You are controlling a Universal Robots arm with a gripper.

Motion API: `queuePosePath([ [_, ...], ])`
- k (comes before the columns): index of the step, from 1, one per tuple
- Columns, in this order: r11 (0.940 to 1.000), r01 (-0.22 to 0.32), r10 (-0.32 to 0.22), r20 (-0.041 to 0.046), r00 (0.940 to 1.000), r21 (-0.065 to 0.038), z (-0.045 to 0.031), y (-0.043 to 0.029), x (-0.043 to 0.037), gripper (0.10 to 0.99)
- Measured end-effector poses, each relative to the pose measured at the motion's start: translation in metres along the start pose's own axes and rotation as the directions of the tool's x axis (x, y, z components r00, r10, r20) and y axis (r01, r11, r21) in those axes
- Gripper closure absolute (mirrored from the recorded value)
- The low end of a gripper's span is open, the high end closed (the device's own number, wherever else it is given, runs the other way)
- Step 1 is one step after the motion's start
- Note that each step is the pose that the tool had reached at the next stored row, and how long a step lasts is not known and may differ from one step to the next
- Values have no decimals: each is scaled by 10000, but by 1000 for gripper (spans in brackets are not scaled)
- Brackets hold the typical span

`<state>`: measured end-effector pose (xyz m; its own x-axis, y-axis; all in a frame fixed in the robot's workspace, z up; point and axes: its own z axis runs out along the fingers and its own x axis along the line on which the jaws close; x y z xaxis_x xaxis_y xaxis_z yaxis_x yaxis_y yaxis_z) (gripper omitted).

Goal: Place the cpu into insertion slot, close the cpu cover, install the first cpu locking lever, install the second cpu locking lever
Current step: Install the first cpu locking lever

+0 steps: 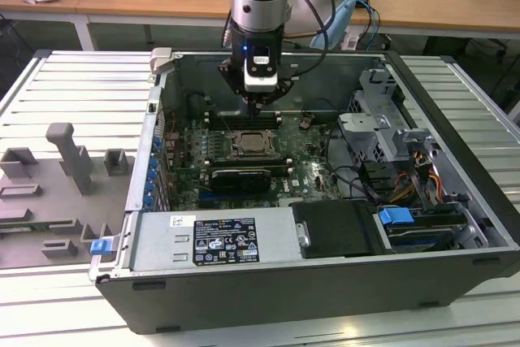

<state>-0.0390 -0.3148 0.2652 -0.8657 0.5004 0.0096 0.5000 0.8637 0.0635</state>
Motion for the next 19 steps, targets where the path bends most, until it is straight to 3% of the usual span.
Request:
queuePosePath([
  [6,9989,473,-473,-31,9989,4,-12,1,0,980],
  [11,9926,1213,-1213,-78,9926,6,-11,1,0,980],
  [19,9690,2471,-2471,-161,9689,4,-12,0,-1,980],
])
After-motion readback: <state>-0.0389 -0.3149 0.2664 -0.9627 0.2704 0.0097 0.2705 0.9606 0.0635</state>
